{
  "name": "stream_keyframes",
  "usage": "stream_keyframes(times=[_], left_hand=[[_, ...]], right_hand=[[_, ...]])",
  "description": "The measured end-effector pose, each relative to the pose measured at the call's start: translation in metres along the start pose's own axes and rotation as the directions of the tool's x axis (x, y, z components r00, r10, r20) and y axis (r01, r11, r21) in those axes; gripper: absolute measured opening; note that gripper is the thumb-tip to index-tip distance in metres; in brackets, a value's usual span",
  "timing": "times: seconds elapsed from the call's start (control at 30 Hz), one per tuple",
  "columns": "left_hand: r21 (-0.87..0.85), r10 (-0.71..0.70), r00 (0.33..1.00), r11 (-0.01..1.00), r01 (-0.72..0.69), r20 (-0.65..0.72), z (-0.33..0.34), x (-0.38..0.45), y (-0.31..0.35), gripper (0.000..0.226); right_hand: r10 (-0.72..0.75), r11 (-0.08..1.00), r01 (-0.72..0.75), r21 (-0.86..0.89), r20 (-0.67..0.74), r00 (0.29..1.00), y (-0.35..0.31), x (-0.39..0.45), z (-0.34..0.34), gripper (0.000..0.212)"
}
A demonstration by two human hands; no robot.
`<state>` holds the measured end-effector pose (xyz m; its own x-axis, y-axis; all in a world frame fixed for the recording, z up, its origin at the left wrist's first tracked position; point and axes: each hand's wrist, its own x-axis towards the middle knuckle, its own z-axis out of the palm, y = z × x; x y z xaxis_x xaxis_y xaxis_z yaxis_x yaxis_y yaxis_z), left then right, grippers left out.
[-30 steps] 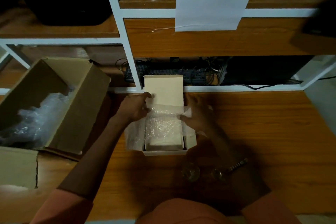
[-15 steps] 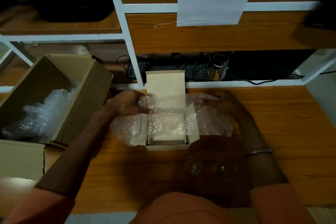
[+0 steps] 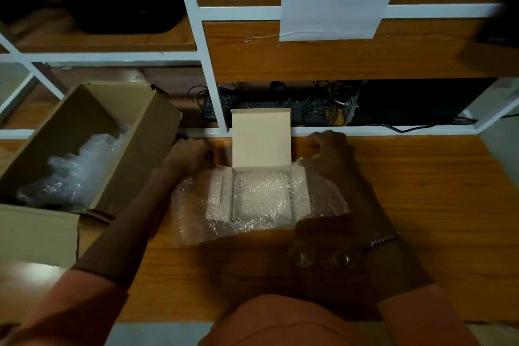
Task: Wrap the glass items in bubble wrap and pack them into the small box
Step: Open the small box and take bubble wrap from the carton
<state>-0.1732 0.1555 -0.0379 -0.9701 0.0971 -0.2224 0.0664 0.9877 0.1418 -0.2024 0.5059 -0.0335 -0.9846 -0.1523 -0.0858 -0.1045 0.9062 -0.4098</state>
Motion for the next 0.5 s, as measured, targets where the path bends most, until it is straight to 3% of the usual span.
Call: stream_keyframes(times=[0.1, 0.2, 0.27, 0.33, 0.43, 0.5], left_hand=[[-0.016, 0.114, 0.983, 0.993, -0.118, -0.145, 0.012, -0.01, 0.01, 0.02], [-0.014, 0.217, 0.958, 0.975, -0.223, -0.188, 0.026, -0.029, 0.033, 0.03], [0.011, 0.285, 0.955, 0.958, -0.285, -0.084, 0.043, -0.035, 0.044, 0.04], [0.076, 0.279, 0.955, 0.955, -0.288, 0.104, 0.062, -0.037, 0.048, 0.058], [0.234, 0.242, 0.905, 0.913, -0.334, 0.351, 0.085, -0.034, 0.04, 0.097], [0.293, 0.236, 0.897, 0.888, -0.355, 0.373, 0.092, -0.032, 0.03, 0.115]], right_hand=[[-0.078, 0.973, 0.101, -0.209, 0.114, 0.99, -0.02, -0.007, 0.007, 0.071], [-0.192, 0.953, 0.219, -0.208, 0.143, 0.971, -0.03, -0.014, 0.006, 0.055], [-0.245, 0.956, 0.277, -0.095, 0.259, 0.934, -0.036, -0.019, 0.017, 0.044], [-0.245, 0.952, 0.301, -0.064, 0.429, 0.869, -0.041, -0.023, 0.037, 0.053], [-0.179, 0.91, 0.356, -0.214, 0.572, 0.801, -0.036, -0.025, 0.067, 0.078], [-0.197, 0.874, 0.401, -0.276, 0.553, 0.81, -0.028, -0.023, 0.079, 0.078]])
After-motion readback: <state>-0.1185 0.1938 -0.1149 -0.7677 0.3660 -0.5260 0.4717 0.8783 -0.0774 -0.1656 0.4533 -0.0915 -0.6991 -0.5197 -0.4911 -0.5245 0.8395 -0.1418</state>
